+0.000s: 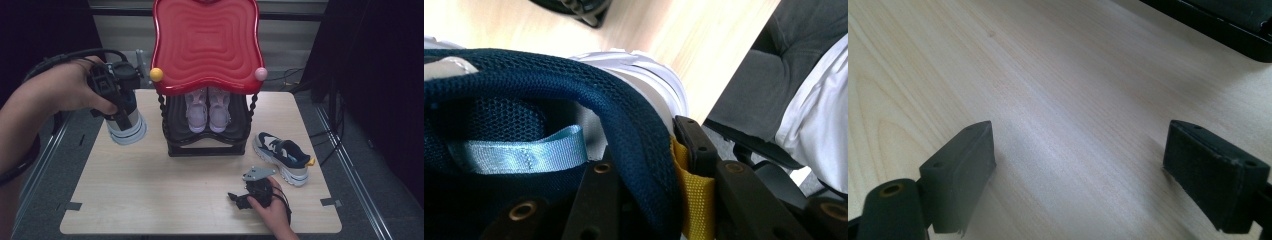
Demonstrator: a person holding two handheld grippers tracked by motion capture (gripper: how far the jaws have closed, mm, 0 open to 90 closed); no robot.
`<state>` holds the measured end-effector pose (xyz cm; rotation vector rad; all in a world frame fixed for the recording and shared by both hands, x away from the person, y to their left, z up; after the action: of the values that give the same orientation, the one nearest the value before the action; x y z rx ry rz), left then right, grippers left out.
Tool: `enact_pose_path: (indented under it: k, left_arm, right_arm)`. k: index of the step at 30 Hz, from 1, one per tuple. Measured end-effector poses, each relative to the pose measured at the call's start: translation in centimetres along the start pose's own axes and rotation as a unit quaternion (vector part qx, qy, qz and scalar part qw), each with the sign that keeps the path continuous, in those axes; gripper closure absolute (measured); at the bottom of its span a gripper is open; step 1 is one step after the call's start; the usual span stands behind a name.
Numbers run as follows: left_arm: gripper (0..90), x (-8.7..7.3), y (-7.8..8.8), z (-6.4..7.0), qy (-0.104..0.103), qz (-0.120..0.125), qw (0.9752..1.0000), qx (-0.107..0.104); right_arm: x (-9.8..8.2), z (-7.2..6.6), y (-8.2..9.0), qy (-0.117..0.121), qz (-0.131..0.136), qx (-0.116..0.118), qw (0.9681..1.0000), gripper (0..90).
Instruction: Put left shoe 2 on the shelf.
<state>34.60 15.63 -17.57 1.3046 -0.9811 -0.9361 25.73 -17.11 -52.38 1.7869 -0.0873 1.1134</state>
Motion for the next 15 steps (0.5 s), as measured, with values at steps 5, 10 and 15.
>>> enact_pose_path:
  k: [5,10,15]
  left_arm:
    - [73.4,0.3,2.0,0.0,-0.002,0.004,0.9999,0.014]
    - [73.2,0.7,3.7,0.1,-0.010,0.021,0.9995,0.024]
    - [73.3,1.4,5.2,0.3,-0.021,0.031,0.9982,0.046]
  right_arm:
    - [0.0,0.0,-0.1,-0.001,0.002,0.000,1.0000,12.7]
    - [0.0,0.0,-0.1,-0.001,0.002,0.001,1.0000,12.8]
    - [0.1,0.1,-0.1,0.005,0.003,0.000,1.0000,12.7]
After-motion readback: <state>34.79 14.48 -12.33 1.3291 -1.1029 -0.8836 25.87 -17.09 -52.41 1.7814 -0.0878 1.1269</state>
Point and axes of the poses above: each handheld gripper's, and its own axes: y roughly backward along the jaws, x roughly out of its top, z roughly to its right, the point moved 2 cm from there along -y, roughly forward along the jaws, and after that the axes turned 4 degrees about -y, right-handed, at the moved point
